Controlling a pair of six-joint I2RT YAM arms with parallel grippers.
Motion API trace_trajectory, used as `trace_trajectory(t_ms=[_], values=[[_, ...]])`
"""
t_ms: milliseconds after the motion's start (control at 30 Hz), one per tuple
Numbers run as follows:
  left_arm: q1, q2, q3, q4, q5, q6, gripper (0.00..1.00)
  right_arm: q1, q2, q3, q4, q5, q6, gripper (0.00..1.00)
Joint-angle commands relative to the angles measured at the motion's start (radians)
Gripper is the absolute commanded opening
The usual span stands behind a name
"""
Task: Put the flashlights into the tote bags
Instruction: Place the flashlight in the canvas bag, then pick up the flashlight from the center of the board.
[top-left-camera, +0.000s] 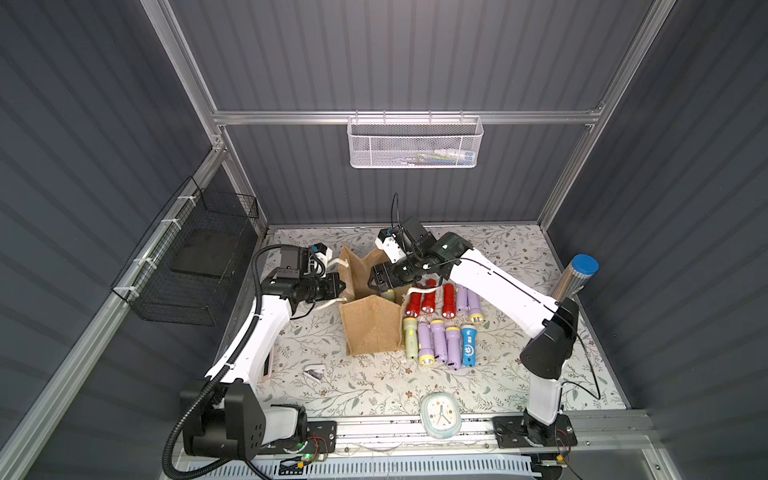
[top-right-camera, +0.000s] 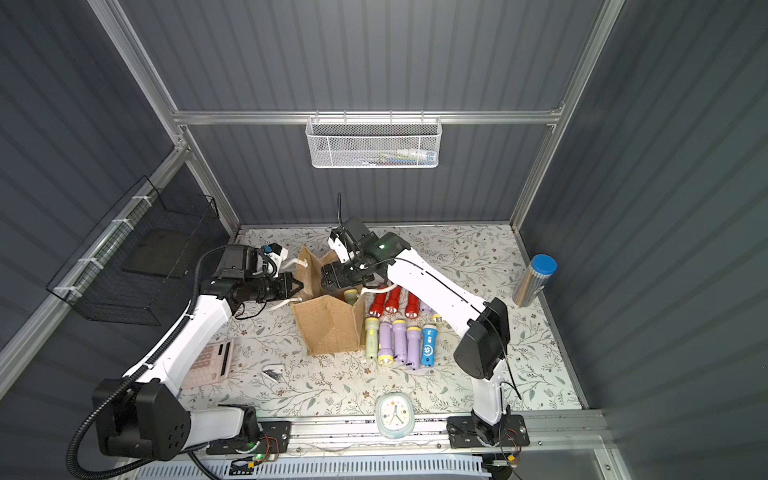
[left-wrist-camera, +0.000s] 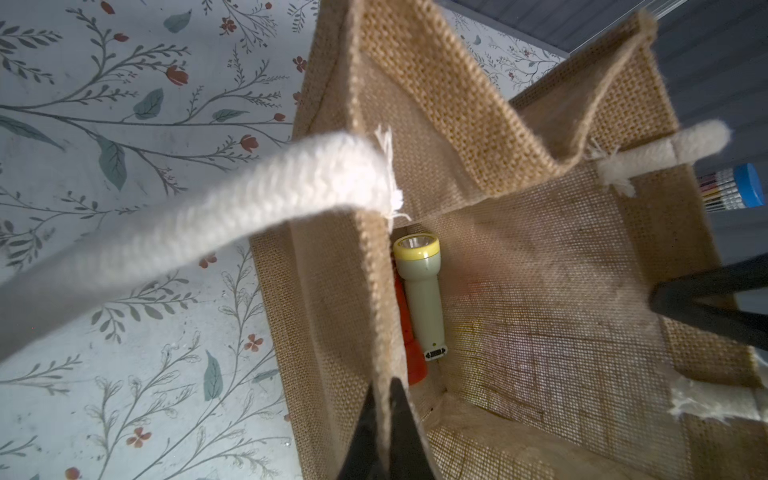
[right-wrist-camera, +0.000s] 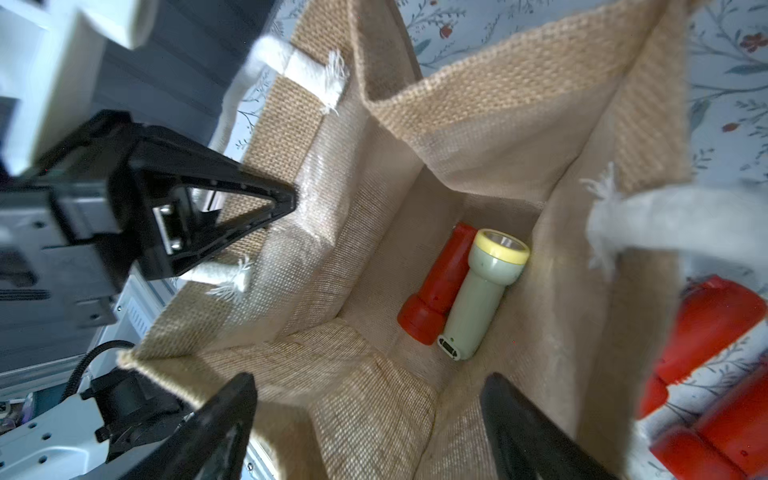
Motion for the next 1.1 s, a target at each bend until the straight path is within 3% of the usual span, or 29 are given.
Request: trace_trajectory(t_ms=[0,267,733,1067], values=[[0.022,0.027,0.040,-0.064,-0.037,0.070,0.07,-0.024,-0.086,-0.033,0.061,-0.005,0.003,0.88],[0.025,0.052,0.063,-0.053,-0.017,0.061,0.10,-0.097,-0.241,-0.166,0.120,0.002,0.048,0.90],[0.025,0.055,0.035,-0.009,0.052,0.029,0.18,-0.289,-0.550,-0.665,-0.003,0.179,0.243,0.89],[0.025,0.040,0.060,-0.025,0.036,-0.003,0.33,-0.318,-0.654,-1.021,-0.005,0.170,0.366,0.87]])
